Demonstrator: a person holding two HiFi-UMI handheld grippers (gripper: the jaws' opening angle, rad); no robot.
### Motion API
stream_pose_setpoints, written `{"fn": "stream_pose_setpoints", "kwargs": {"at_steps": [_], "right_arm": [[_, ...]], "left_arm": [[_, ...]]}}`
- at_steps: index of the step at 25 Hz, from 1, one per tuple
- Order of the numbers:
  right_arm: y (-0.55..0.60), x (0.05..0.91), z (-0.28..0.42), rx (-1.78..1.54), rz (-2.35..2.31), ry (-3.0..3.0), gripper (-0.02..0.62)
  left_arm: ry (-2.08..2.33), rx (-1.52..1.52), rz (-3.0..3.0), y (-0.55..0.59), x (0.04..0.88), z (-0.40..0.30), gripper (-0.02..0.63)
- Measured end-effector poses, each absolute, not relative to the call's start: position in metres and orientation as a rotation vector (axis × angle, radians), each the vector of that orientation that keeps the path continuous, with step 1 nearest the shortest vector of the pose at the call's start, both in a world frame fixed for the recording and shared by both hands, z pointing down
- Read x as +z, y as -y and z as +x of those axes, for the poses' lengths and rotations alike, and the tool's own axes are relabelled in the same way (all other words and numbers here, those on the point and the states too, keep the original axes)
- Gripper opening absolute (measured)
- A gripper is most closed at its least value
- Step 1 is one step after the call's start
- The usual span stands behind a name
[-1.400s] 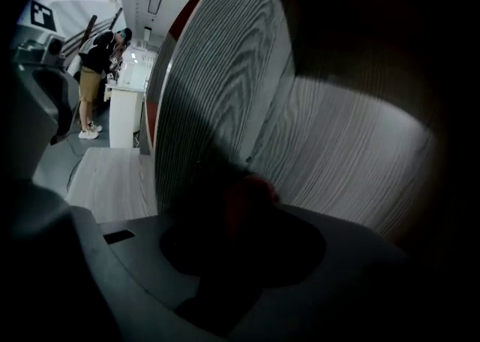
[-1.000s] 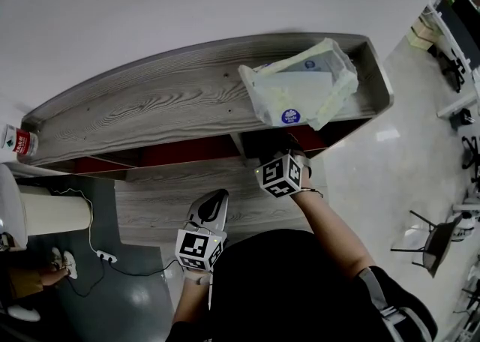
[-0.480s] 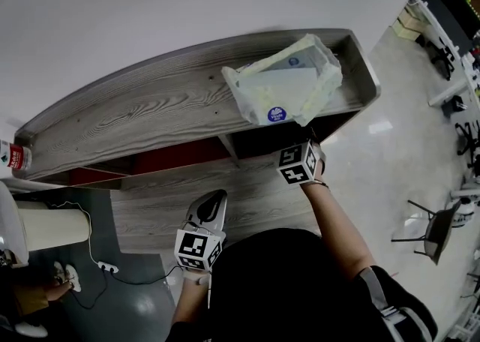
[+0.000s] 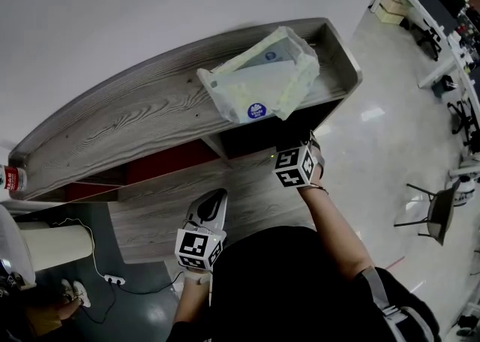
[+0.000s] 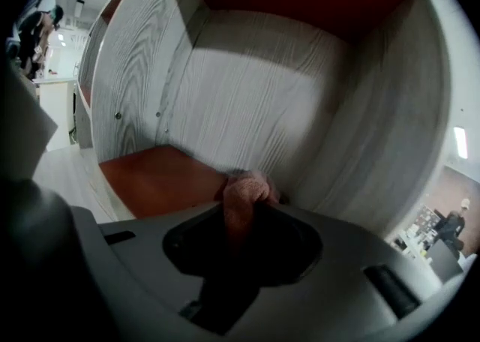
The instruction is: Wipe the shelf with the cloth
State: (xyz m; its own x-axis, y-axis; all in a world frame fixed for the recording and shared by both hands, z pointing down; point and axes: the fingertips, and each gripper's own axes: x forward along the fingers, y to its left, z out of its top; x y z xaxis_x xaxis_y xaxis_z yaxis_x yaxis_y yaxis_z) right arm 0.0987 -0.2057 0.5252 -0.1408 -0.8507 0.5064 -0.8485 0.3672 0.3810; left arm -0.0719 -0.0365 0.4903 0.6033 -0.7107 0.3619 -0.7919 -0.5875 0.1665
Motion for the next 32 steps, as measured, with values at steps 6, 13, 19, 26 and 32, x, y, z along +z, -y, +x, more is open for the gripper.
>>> {"fn": "stream_pose_setpoints", "kwargs": {"at_steps": [6, 13, 19, 26, 32], "right_arm": [[0.185, 0.527, 0.116, 0.019, 1.51, 1.936, 0.092], [0.198, 0.527, 0.114, 0.058, 1.563, 1.919, 0.086], [0.221, 0.526, 0.102, 0.005, 1.598, 1.882, 0.069], [0.234, 0.527, 0.074, -0.009, 1.495, 1.948, 0.066], [0.23, 0.525, 0.049, -0.029, 1.414, 2.019, 0.067]], "left_arm": [[1.184, 0.382, 2.532, 0.036, 0.494, -0.07, 0.012], [1.174, 0.385, 2.534, 0.034, 0.494, -0.073, 0.012], [1.216, 0.391, 2.501, 0.032, 0.496, -0.089, 0.012], [1.247, 0.384, 2.485, 0.034, 0.496, -0.096, 0.012], [1.243, 0.383, 2.483, 0.036, 0.497, -0.092, 0.012]]}}
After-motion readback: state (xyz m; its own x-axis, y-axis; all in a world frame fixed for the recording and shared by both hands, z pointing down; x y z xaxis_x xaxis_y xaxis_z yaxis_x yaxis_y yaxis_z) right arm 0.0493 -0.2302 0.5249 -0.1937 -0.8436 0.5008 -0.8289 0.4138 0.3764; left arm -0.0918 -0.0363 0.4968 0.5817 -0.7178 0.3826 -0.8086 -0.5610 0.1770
